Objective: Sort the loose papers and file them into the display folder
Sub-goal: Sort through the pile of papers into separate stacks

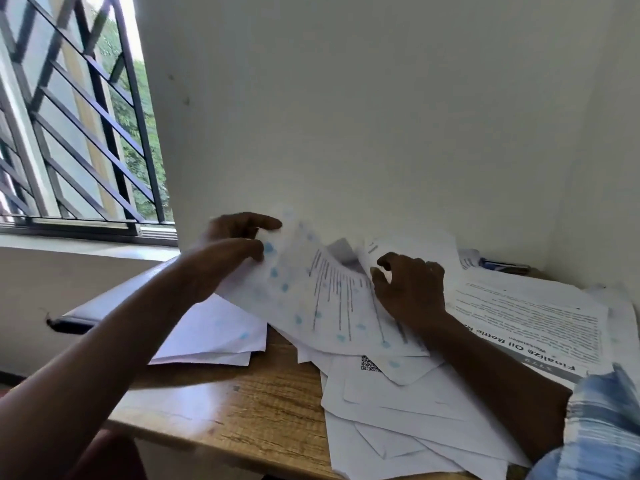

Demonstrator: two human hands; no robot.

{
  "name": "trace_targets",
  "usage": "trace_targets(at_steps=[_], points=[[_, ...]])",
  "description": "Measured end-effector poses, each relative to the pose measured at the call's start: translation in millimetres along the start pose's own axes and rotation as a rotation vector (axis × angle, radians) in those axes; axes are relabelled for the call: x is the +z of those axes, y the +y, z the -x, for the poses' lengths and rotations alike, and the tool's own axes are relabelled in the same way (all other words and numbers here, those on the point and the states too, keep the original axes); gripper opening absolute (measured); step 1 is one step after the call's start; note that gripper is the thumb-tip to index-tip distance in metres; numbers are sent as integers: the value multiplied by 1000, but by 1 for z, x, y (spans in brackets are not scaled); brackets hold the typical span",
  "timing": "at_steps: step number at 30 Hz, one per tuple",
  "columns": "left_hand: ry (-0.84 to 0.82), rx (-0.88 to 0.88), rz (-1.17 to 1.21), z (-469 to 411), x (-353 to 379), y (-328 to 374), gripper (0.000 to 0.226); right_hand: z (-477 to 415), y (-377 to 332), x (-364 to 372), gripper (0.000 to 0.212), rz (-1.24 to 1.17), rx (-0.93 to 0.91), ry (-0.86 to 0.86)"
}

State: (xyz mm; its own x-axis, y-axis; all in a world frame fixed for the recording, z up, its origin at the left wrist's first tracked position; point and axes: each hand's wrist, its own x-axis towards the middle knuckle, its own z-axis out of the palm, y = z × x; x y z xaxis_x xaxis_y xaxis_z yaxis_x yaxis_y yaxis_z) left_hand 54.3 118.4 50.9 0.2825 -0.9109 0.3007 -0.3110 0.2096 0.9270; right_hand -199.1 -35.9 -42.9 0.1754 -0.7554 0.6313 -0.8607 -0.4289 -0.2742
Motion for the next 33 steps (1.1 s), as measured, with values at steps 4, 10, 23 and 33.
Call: trace_targets(at_steps=[4, 10, 23, 33], points=[[89, 153, -55, 2, -24, 25, 54, 2, -6, -7, 32, -195, 49, -158], [287, 354, -69, -2, -52, 54, 65, 6, -12, -5, 30, -398, 153, -229], [338, 355, 83, -17, -66, 25, 71, -3, -31, -24, 15, -1394, 256, -361], [393, 276, 89, -21, -67, 3, 69, 3, -34, -25, 22, -1361, 216, -361]])
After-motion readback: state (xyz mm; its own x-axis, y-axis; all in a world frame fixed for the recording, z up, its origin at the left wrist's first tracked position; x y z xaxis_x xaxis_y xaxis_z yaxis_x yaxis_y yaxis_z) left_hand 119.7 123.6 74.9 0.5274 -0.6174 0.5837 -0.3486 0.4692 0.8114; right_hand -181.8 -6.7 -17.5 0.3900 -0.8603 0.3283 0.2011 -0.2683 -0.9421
